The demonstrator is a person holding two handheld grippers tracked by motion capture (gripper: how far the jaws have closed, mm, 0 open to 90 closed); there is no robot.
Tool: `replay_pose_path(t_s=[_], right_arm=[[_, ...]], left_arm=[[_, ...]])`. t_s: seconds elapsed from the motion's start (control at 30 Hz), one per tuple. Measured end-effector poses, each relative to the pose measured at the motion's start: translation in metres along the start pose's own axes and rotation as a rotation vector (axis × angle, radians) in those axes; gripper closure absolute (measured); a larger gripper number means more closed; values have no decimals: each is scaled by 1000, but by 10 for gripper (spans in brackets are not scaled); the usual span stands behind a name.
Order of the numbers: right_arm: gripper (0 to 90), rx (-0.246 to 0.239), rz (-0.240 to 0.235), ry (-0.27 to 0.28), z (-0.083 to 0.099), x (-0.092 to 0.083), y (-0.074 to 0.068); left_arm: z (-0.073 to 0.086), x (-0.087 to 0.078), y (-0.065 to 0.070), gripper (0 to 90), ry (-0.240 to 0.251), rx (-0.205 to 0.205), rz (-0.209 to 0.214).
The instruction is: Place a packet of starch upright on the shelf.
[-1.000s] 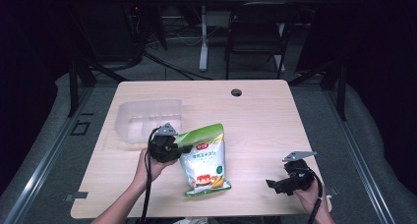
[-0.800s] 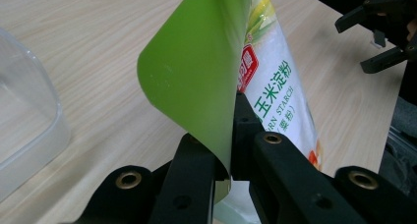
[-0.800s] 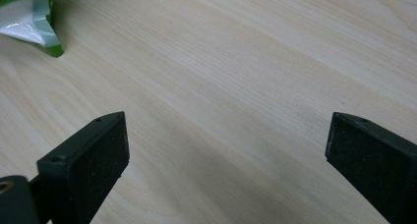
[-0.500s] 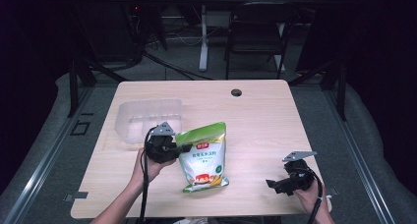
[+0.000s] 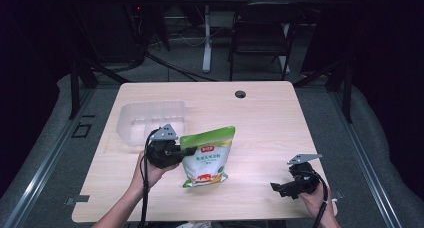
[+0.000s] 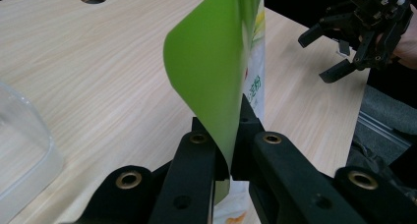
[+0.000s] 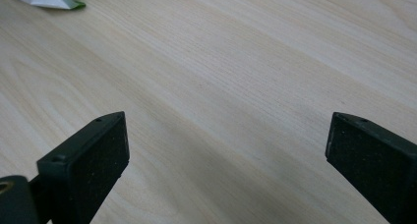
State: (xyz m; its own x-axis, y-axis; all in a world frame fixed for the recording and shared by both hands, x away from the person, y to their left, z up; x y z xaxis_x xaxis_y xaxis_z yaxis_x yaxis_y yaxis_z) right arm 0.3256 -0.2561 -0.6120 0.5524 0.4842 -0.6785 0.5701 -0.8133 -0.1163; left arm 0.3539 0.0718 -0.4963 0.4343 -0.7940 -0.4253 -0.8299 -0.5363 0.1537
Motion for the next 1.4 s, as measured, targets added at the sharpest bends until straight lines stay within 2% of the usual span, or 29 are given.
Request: replay_pose_path(t_s=[0.5, 1.0, 1.2, 1.4], right_arm=[[22, 2, 3, 0, 0, 0, 0], [22, 5, -3, -1, 0, 0, 0], [22, 11, 6, 0, 0, 1, 2], [22, 12, 15, -2, 1, 2, 2]], left_arm=[[-9, -13, -4, 900, 22, 19, -24], [-15, -27, -11, 900, 47, 14, -50], [-17, -38, -18, 900, 52, 21, -77], [-21, -59, -29, 900, 80, 16, -118]])
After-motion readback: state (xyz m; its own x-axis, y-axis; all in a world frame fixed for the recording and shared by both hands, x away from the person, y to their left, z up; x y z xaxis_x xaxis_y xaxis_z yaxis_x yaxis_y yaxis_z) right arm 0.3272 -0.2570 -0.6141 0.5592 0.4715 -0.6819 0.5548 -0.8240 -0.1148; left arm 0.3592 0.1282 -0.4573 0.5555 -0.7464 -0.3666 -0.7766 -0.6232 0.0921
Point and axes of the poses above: each handheld gripper's, and its own axes: x roughly forward along the jaws, z roughly out of its underside, y roughly to its right, the point moved 8 cm from there along x, roughly forward along the jaws, and after that the axes turned 10 degrees about y, right-handed, at the moved point
